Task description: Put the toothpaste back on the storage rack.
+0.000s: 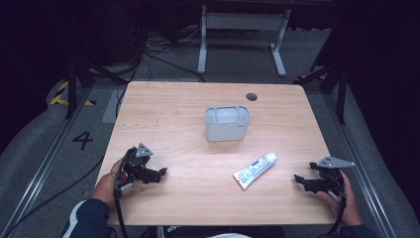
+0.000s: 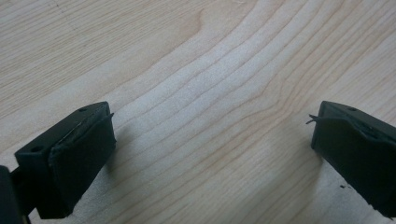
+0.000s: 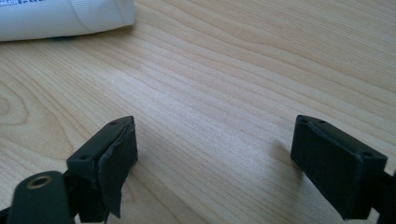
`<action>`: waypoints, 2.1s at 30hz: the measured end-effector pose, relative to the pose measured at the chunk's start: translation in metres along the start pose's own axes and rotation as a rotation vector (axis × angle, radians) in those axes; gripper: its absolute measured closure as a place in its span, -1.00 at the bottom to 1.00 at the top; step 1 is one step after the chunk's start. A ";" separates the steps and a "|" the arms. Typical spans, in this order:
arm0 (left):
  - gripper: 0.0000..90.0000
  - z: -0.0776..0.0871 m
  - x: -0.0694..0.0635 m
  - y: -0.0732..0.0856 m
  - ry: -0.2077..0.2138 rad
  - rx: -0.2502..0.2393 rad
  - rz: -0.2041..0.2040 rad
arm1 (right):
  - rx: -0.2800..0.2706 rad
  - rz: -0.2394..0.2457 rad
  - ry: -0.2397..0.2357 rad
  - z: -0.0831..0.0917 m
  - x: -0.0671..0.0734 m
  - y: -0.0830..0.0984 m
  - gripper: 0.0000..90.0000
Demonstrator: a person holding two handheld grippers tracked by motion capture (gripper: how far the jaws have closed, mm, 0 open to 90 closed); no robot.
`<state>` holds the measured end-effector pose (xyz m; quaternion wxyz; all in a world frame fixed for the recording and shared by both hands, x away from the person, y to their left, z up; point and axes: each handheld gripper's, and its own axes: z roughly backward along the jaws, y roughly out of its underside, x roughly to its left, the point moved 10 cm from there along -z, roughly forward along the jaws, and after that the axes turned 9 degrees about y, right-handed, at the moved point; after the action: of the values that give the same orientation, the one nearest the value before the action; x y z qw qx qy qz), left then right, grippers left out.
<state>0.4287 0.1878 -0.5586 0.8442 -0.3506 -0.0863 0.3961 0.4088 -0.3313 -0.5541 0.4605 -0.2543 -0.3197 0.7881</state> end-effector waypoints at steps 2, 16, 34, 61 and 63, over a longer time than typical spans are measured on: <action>-1.00 -0.001 0.000 -0.001 0.007 0.001 -0.011 | 0.002 -0.001 -0.005 0.000 0.000 0.000 -0.66; -1.00 -0.003 -0.005 -0.003 0.041 0.006 -0.066 | 0.008 0.022 -0.031 -0.002 0.000 -0.001 -0.69; -1.00 0.000 -0.006 0.001 0.083 0.017 -0.097 | 0.088 0.264 -0.141 0.001 0.005 -0.019 -0.55; -1.00 0.000 -0.006 0.001 0.083 0.018 -0.097 | 0.031 0.499 -0.264 0.009 0.057 -0.080 -0.52; -1.00 0.000 -0.006 0.001 0.083 0.020 -0.096 | 0.030 0.518 -0.273 0.008 0.061 -0.084 -0.51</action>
<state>0.4240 0.1845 -0.5584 0.8687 -0.3537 -0.0640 0.3410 0.4234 -0.2476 -0.4934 0.2005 -0.2122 -0.2913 0.9110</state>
